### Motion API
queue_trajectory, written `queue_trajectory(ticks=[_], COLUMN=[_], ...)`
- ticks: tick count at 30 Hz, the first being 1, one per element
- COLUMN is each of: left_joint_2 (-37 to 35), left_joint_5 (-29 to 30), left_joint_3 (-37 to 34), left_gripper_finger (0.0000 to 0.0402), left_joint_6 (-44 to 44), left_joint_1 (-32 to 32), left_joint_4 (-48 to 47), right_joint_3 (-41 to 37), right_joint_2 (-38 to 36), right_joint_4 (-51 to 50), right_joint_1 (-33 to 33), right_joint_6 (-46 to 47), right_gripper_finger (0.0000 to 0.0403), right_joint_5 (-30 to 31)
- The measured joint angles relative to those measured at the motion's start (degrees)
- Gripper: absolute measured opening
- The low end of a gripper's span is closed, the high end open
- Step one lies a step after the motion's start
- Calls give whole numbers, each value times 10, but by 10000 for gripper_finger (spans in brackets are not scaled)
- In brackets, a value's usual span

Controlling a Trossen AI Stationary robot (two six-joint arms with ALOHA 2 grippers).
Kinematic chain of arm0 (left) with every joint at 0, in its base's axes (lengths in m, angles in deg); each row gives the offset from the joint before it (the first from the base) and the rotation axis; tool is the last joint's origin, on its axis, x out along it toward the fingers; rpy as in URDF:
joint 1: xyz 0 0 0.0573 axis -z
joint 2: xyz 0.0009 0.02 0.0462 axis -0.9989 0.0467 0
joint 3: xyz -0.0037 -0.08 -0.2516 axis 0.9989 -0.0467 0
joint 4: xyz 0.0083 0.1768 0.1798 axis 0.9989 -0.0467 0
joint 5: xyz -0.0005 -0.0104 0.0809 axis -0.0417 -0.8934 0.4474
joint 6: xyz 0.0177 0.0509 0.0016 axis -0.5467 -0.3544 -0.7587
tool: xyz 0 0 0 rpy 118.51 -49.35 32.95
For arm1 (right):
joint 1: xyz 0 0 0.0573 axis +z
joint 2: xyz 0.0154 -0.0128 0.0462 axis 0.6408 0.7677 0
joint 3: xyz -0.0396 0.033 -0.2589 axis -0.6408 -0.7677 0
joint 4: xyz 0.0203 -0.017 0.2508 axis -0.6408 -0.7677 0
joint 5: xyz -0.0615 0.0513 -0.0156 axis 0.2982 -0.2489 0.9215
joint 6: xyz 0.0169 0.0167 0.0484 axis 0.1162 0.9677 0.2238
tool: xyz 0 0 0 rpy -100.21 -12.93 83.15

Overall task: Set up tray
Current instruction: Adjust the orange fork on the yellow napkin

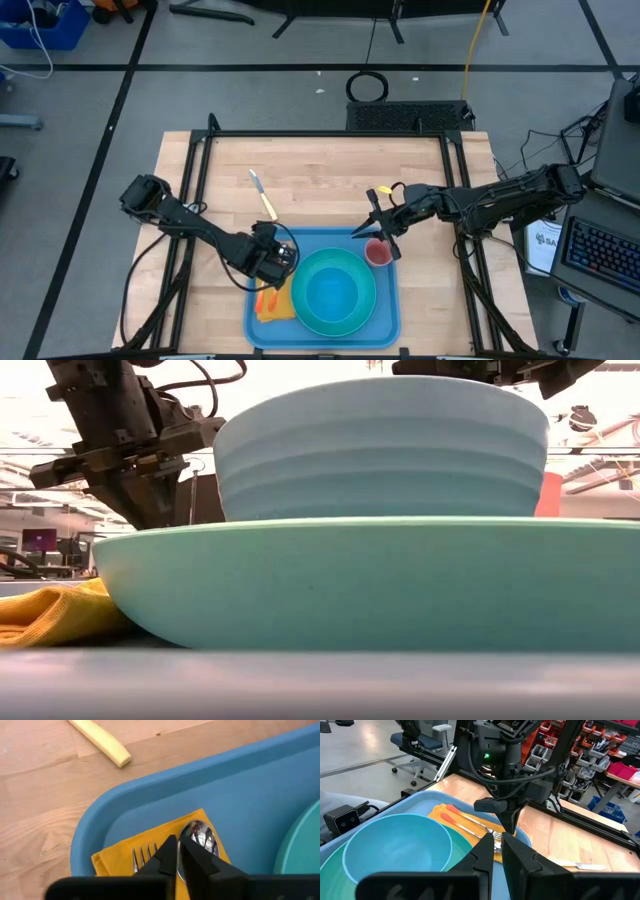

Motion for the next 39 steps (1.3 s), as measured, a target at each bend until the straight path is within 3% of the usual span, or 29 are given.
queue_trajectory(ticks=[9, 24, 39], left_joint_2=[0, 0, 0], left_joint_5=[-11, -19, -19], left_joint_3=[-5, -64, -64], left_gripper_finger=[5, 3, 2], left_joint_6=[1, -4, -3], left_joint_1=[-3, -3, -7], left_joint_4=[6, 101, 99], right_joint_3=[0, 0, 0], right_joint_2=[0, 0, 0], right_joint_4=[0, 0, 0], right_joint_1=[0, 0, 0], right_joint_6=[0, 0, 0], right_gripper_finger=[29, 29, 29], right_joint_5=[0, 0, 0])
